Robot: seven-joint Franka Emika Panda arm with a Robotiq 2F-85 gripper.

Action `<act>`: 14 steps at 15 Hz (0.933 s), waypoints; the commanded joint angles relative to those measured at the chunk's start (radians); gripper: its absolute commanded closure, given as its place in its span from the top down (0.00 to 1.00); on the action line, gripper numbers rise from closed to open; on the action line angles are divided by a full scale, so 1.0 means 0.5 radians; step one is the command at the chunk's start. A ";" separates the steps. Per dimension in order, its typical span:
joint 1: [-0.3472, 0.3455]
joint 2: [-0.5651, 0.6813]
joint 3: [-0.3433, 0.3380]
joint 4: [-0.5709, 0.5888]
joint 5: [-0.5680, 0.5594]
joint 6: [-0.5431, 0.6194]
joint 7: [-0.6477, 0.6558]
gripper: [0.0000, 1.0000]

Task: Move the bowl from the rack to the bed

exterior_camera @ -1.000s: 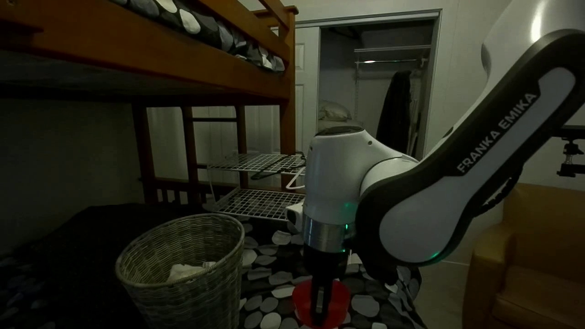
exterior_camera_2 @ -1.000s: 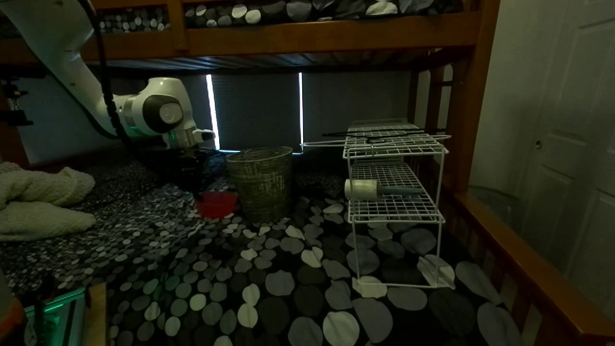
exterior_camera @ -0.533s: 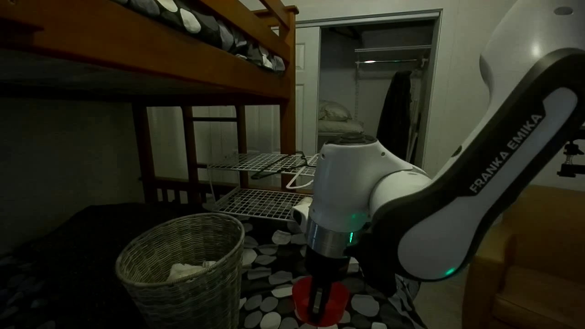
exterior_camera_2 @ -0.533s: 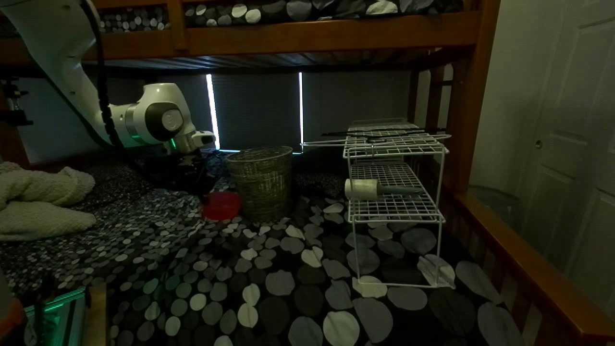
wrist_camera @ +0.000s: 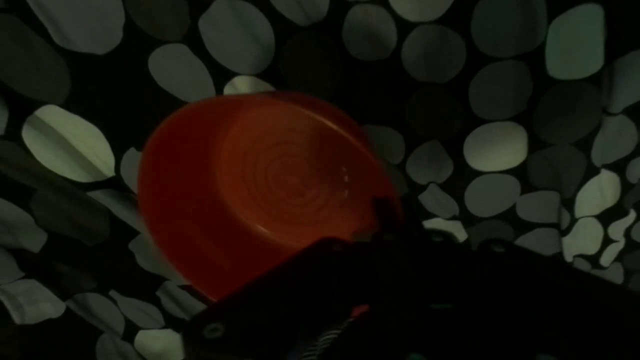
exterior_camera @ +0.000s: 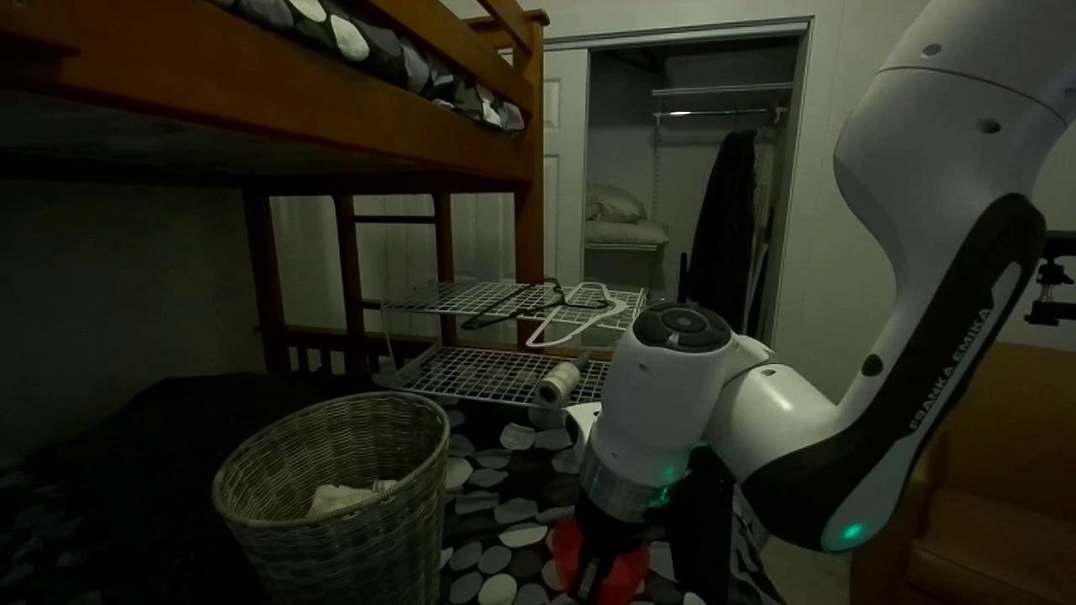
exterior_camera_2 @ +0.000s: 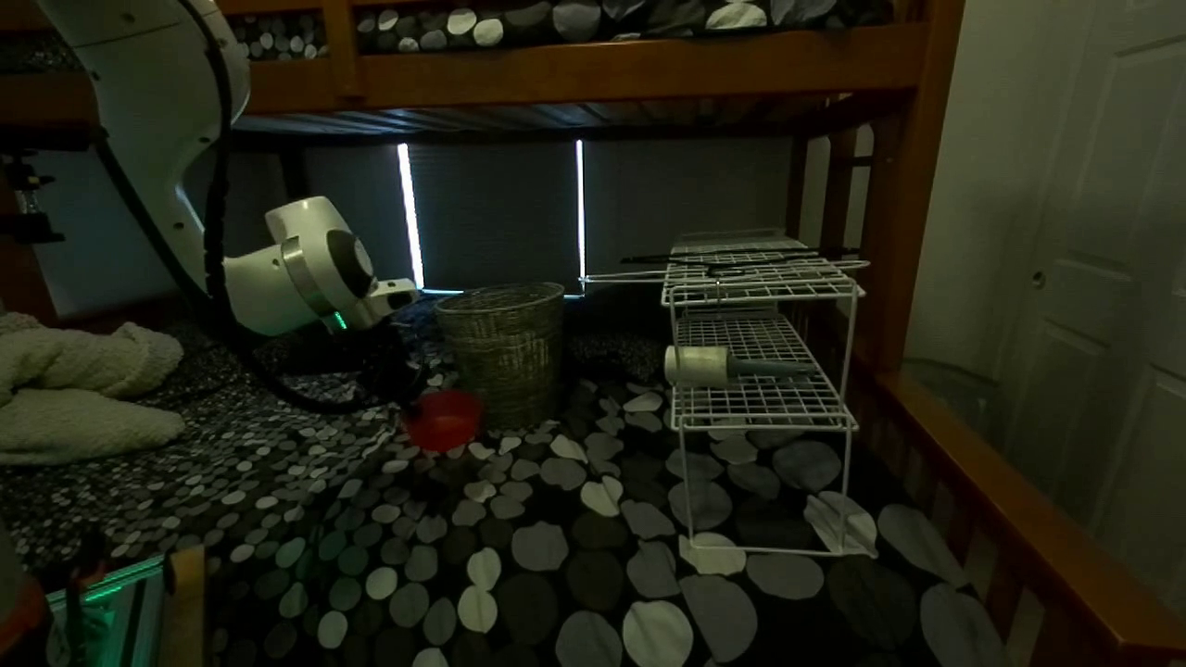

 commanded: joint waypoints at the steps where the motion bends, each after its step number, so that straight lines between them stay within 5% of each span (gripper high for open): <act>1: 0.009 0.206 -0.085 0.185 -0.550 0.083 0.482 0.01; 10: 0.138 0.904 -0.186 0.689 -1.403 0.066 1.215 0.01; 11: 0.138 0.979 -0.183 0.746 -1.433 0.083 1.216 0.28; 14: 0.121 1.070 -0.156 0.818 -1.389 0.084 1.106 0.42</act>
